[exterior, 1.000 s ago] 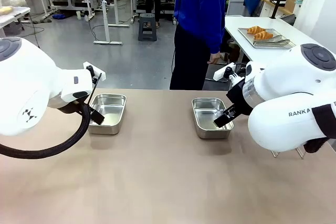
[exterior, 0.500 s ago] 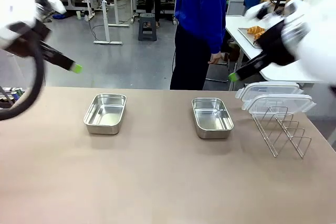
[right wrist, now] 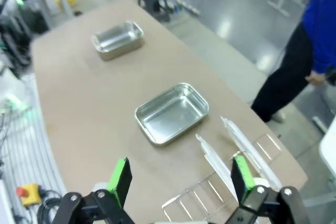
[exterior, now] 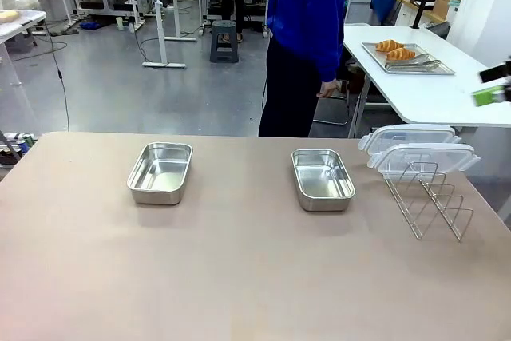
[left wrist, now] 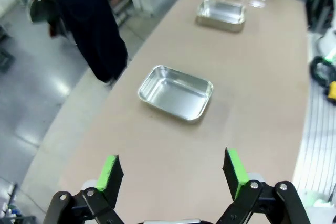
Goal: Place the bread in airtight containers.
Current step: Lift both Airtight Container.
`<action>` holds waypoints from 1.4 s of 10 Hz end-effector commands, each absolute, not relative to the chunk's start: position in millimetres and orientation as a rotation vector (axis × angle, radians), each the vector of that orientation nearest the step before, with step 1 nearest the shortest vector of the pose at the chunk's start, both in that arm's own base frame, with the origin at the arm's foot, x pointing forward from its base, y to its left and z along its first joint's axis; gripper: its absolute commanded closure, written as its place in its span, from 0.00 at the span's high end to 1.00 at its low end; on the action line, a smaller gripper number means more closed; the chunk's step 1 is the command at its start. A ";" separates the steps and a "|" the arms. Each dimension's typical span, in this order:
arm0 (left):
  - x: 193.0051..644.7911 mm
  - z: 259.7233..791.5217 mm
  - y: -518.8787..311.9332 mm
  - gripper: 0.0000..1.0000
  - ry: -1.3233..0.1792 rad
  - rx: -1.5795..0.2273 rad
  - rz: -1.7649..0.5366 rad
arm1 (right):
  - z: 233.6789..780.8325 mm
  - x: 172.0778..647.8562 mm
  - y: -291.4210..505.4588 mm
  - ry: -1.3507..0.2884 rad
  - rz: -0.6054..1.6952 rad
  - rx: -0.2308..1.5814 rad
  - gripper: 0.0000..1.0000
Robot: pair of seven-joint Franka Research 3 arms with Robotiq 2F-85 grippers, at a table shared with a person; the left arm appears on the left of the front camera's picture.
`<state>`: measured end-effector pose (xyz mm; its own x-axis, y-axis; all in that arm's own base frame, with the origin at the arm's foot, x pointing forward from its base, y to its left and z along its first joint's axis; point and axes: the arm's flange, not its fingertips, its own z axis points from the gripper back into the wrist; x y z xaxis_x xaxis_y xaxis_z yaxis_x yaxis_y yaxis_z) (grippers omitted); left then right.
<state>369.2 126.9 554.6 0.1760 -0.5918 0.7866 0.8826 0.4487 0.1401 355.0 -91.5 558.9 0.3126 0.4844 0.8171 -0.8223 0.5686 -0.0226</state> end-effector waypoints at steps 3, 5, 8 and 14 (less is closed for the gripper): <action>364.9 532.3 177.0 1.00 -1.071 -0.501 -1.059 | 554.1 335.5 -153.6 -1.035 0.879 0.599 1.00; 354.5 529.2 174.8 1.00 -1.113 -0.531 -1.060 | 549.6 329.3 -164.8 -1.068 0.864 0.623 1.00; 355.0 528.4 178.1 1.00 -1.114 -0.536 -1.035 | 550.0 324.3 -167.5 -1.061 0.841 0.624 1.00; 355.0 528.4 178.1 1.00 -1.114 -0.536 -1.035 | 550.0 324.3 -167.5 -1.061 0.841 0.624 1.00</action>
